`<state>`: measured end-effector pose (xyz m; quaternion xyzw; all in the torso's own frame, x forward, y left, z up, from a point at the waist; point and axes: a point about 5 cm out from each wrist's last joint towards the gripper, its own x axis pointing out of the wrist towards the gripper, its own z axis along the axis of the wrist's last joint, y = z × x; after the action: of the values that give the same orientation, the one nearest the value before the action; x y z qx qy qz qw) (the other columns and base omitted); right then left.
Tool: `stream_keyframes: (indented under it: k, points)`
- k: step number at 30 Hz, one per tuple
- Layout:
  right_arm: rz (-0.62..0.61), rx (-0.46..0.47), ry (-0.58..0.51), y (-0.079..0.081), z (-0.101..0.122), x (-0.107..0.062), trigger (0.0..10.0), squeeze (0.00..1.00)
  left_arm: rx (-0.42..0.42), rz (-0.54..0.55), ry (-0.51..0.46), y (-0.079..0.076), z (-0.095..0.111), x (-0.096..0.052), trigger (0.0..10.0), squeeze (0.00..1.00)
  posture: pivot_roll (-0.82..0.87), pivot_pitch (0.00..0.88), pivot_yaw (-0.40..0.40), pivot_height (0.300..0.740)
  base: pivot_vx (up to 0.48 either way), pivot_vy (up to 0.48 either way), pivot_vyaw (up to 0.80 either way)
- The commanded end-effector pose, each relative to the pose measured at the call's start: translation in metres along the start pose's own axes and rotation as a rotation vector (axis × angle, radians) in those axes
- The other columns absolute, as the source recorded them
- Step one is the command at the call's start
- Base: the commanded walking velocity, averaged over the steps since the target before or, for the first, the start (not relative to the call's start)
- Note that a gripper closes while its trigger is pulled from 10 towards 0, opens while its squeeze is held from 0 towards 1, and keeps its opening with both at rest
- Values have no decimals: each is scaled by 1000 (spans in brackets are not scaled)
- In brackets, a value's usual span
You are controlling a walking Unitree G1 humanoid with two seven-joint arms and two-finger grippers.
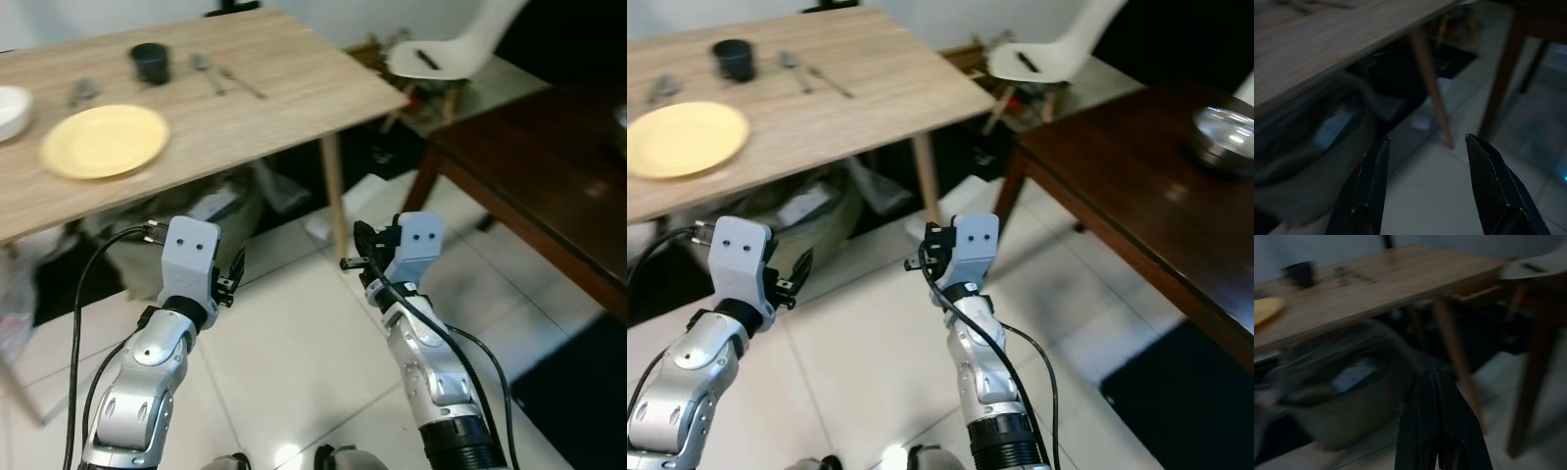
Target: Setting the table
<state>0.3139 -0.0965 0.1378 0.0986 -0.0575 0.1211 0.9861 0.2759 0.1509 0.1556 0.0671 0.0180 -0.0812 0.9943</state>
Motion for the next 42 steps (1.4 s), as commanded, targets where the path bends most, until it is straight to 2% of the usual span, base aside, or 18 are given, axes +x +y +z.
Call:
stream_keyframes:
  k: [1, 20, 27, 29, 31, 35, 37, 38, 39, 40, 42]
  points:
    - [-3, 11, 26, 1, -6, -1, 10000, 0, 13, -4, 24, -1, -4, 1, 10000, 0, 7, 24, 23, 740, 0, 0, -800]
    - [-8, 17, 24, 0, -5, 0, 10000, 0, 1, -15, 15, -1, -3, 1, 10000, 0, 7, 25, 26, 740, 0, 0, -800]
    - [-12, 13, 20, -2, -4, 0, 10000, 0, 9, 6, 13, 4, -4, -1, 10000, 0, 7, 25, 26, 740, 0, 0, -800]
    - [-4, 3, 27, -5, -5, -1, 10000, 0, 85, 32, 49, 13, -16, -4, 10000, 0, 6, 27, 25, 740, 0, 0, -800]
    - [20, -25, 44, -7, -9, -3, 10000, 0, 116, 44, 77, 19, -28, -8, 10000, 0, 6, 27, 25, 740, 0, 0, -800]
    - [41, -50, 91, -11, -20, -9, 10000, 0, 127, 62, 117, 25, -44, -12, 10000, 0, -2, 27, 16, 740, 0, 0, -800]
    - [46, -77, 170, -22, -41, -22, 10000, 0, 121, 76, 191, 31, -65, -18, 10000, 0, -7, 27, 11, 740, 0, 0, -800]
    - [52, -71, 203, -26, -50, -28, 10000, 0, 111, 87, 223, 33, -74, -20, 10000, 0, -7, 27, 11, 740, 0, 0, -800]
    - [52, -71, 203, -26, -50, -28, 10000, 0, 111, 87, 223, 33, -74, -20, 10000, 0, -7, 27, 11, 740, 0, 0, -800]
    - [93, -5, 277, -27, -68, -40, 10000, 0, 95, 98, 322, 36, -97, -27, 10000, 0, -10, 22, 10, 740, 0, 0, -800]
    - [93, -5, 277, -27, -68, -40, 10000, 0, 95, 98, 322, 36, -97, -27, 10000, 0, -10, 22, 10, 740, 0, 0, -800]
